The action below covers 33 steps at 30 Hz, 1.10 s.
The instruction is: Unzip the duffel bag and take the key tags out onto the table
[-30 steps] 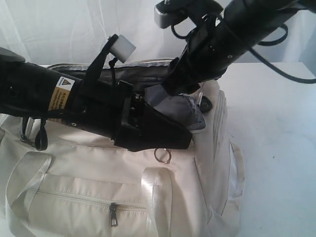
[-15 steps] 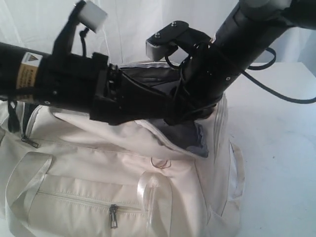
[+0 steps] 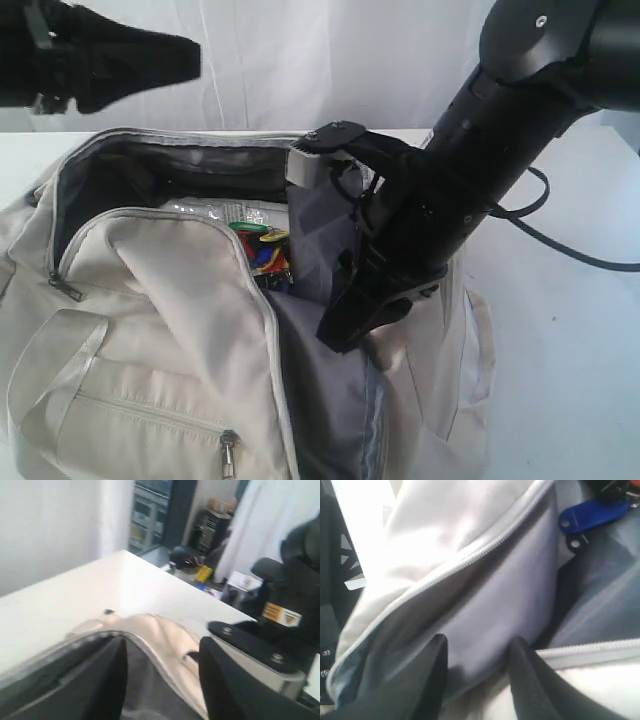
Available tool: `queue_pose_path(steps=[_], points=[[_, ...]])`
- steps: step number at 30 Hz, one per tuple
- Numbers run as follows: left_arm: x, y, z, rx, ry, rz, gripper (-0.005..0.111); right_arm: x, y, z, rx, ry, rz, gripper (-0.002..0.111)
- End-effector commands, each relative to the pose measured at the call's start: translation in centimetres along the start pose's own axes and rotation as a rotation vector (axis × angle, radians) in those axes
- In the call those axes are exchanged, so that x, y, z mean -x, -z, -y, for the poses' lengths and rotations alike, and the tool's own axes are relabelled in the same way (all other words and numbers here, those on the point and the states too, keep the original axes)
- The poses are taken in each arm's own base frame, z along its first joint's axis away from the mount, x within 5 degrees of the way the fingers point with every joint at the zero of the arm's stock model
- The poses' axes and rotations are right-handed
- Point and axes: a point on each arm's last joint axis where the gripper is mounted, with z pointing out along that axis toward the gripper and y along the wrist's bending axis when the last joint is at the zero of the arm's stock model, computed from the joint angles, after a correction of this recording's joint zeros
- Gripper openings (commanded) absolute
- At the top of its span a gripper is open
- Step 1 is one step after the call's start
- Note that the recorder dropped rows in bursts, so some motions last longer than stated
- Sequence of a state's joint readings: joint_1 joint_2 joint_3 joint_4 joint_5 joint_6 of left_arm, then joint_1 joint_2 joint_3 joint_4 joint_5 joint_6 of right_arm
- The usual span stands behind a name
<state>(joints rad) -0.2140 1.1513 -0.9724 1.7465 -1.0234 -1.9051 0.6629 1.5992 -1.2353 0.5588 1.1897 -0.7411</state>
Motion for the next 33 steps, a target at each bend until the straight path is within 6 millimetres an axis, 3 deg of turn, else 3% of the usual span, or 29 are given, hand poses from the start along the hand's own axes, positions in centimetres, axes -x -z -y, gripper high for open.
queue_pose_path(steps=[1, 7, 11, 14, 20, 23, 26, 29, 33], points=[[1.2, 2.7, -0.6, 0.127, -0.027, 0.070, 0.050, -0.1, 0.0, -0.5, 0.040, 0.009, -0.007, 0.038], [2.2, 5.6, -0.6, 0.236, -0.038, 0.137, 0.050, -0.1, 0.6, -0.9, 0.031, 0.031, 0.009, 0.038], [2.8, 7.2, -0.3, 0.294, -0.029, 0.180, 0.048, 1.8, 1.7, -0.2, -0.123, 0.018, 0.246, 0.038], [3.1, 8.3, 0.3, 0.321, -0.042, 0.203, 0.036, 3.2, 2.3, 0.7, -0.215, -0.017, 0.410, 0.038], [3.6, 10.1, 1.1, 0.396, -0.073, 0.248, 0.013, 4.3, 2.9, 0.7, -0.219, -0.021, 0.540, 0.038], [3.9, 11.2, 1.4, 0.450, -0.063, 0.279, 0.011, 4.8, 3.2, 0.5, -0.217, 0.032, 0.600, 0.038], [4.0, 11.7, 1.8, 0.482, -0.057, 0.300, 0.011, 5.2, 3.2, 1.6, -0.310, 0.025, 0.651, 0.038], [4.2, 12.5, 1.9, 0.541, -0.048, 0.331, 0.011, 5.6, 2.0, 3.5, -0.382, -0.014, 0.660, 0.034], [2.6, 13.0, 0.5, 0.636, 0.003, 0.330, 0.011, 5.5, -3.0, 5.5, -0.311, -0.055, 0.527, 0.020]])
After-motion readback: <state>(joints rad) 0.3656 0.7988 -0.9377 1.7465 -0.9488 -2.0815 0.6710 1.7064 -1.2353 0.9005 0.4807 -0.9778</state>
